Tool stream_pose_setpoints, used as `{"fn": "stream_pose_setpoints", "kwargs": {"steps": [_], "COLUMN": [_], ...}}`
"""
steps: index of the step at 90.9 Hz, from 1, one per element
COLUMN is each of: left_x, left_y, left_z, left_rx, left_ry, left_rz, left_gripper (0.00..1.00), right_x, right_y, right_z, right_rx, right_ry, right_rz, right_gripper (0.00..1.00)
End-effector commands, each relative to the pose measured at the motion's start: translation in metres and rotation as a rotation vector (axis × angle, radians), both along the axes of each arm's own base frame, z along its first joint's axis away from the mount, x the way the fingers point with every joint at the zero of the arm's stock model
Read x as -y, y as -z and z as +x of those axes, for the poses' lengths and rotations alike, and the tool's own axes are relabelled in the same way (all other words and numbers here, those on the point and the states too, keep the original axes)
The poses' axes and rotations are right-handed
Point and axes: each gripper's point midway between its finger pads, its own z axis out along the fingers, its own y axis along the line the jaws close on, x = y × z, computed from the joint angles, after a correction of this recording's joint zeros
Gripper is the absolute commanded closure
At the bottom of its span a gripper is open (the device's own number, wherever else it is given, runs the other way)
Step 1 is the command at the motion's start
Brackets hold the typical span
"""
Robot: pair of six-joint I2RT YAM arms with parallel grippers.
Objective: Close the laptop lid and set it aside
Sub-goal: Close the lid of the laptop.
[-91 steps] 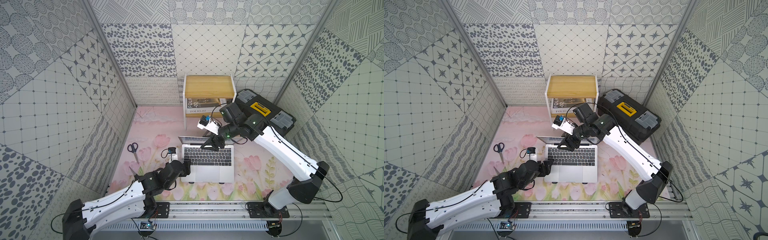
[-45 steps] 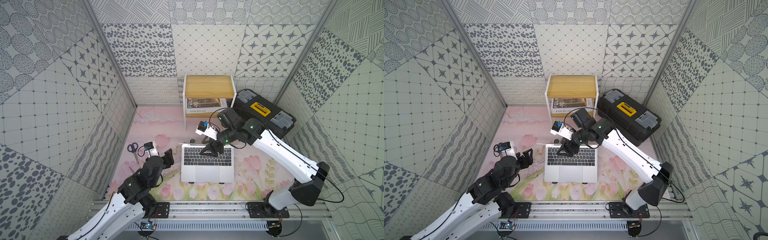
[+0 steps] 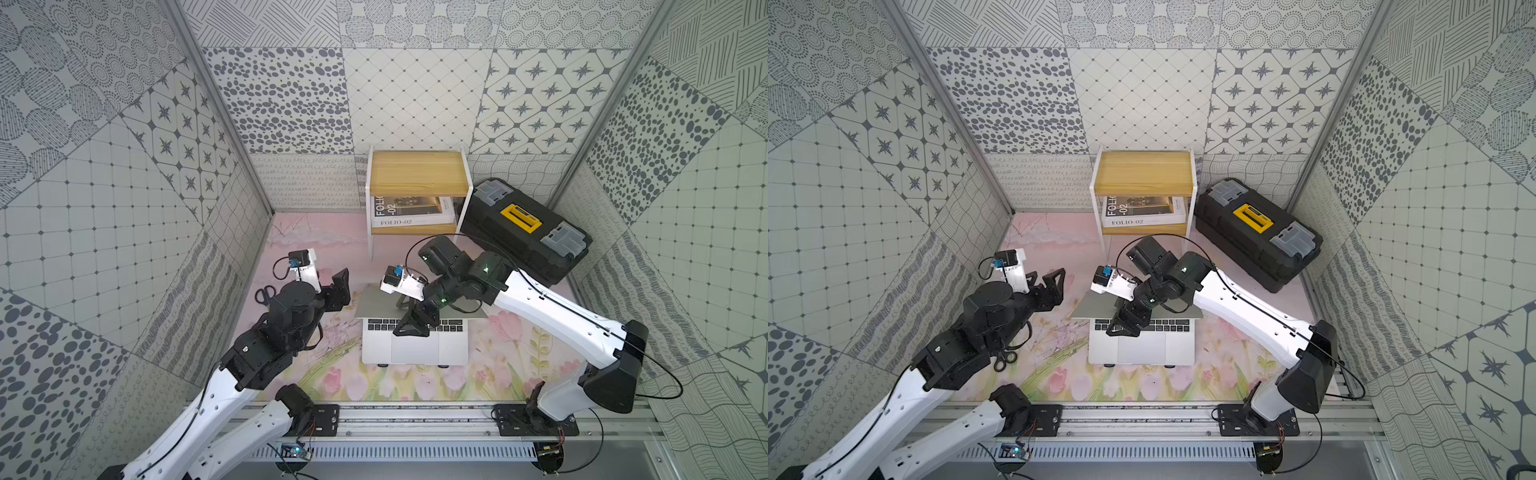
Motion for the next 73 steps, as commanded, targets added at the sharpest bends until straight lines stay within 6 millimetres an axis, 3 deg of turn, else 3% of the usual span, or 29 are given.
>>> {"fn": "stream_pose_setpoints", "kwargs": {"steps": [1,32,41,73], "left_x": [0.041,0.085,0.101,0.119], "left_y": [-0.007,0.026,0.037,0.069], "left_z": [0.006,0.007,0.002,-0.010], "left_rx": [0.001,-0.107,-0.141,-0.231], "left_ry": [0.212,0.408,0.502,0.597], "left_rz": [0.035,0.014,0.010,0.026], "left_gripper": [0.19,0.19,0.19,0.19], "right_x": [0.004,0.007,0.010,0.019], "right_y": [0.006,0.010,0.005,-0.024], "right_z": [-0.018,-0.029,-0.031,-0.026], "right_rx": [-0.052,-0.066,-0.049,0.020], "right_ry": [-0.013,-0.033,-0.029,0.042], "right_rz": [-0.019,0.004,0.031,0.098], "right_gripper": [0.15,0.11,0.10,0.03]}}
